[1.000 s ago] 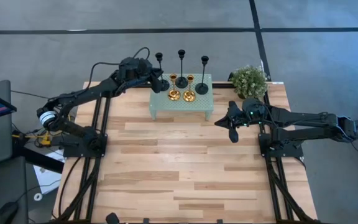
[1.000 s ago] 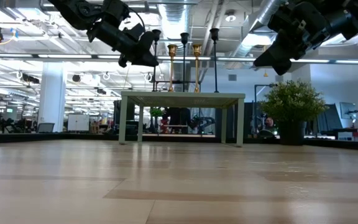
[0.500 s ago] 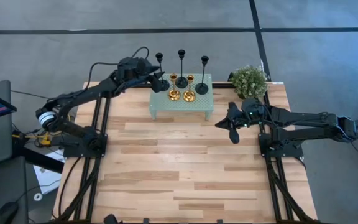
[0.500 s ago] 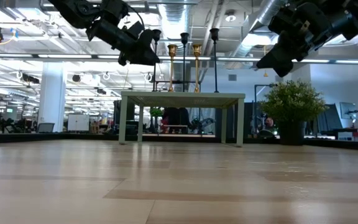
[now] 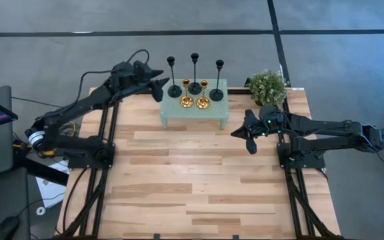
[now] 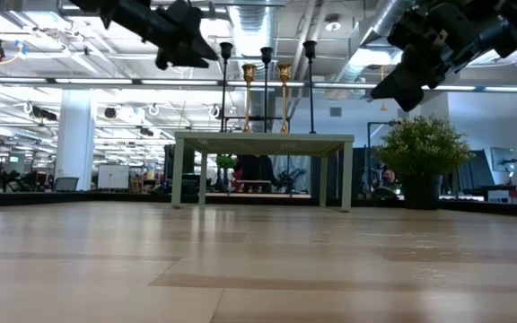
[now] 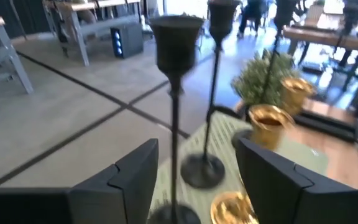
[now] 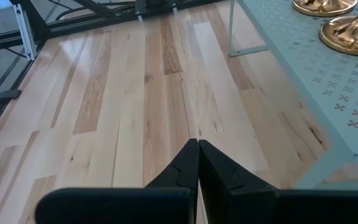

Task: Pick & Place candle stick holders
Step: Return to Home Position

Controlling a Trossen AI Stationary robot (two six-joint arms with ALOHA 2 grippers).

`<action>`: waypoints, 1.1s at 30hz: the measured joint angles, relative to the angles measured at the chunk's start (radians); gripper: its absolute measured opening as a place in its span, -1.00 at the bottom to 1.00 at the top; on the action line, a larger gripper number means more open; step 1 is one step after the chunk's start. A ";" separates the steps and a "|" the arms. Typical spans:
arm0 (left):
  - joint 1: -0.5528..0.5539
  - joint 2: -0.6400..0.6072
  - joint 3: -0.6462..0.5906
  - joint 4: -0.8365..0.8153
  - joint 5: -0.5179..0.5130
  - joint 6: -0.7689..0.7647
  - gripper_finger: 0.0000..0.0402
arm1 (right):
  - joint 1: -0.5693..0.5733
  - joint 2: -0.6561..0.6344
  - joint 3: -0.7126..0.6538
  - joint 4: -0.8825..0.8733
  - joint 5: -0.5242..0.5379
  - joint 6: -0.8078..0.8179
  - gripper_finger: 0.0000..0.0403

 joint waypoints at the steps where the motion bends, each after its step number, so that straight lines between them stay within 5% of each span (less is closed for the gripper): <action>1: -0.001 -0.021 0.000 -0.036 0.000 0.000 0.07 | 0.000 0.000 0.000 -0.001 0.000 0.000 -1.00; 8: -0.001 -0.216 0.000 -0.326 0.037 0.000 -0.11 | 0.000 0.000 0.000 -0.010 0.000 0.000 -1.00; 12: -0.001 -0.318 -0.001 -0.477 0.089 0.037 -0.39 | 0.000 0.000 0.000 0.009 0.001 -0.005 -1.00; 19: -0.001 -0.460 -0.110 -0.497 0.117 0.045 -0.93 | -0.001 0.000 0.000 0.068 0.001 -0.009 -1.00; 33: -0.001 -0.633 -0.311 -0.421 0.309 -0.019 -0.98 | -0.001 -0.010 0.000 0.108 -0.015 -0.129 -1.00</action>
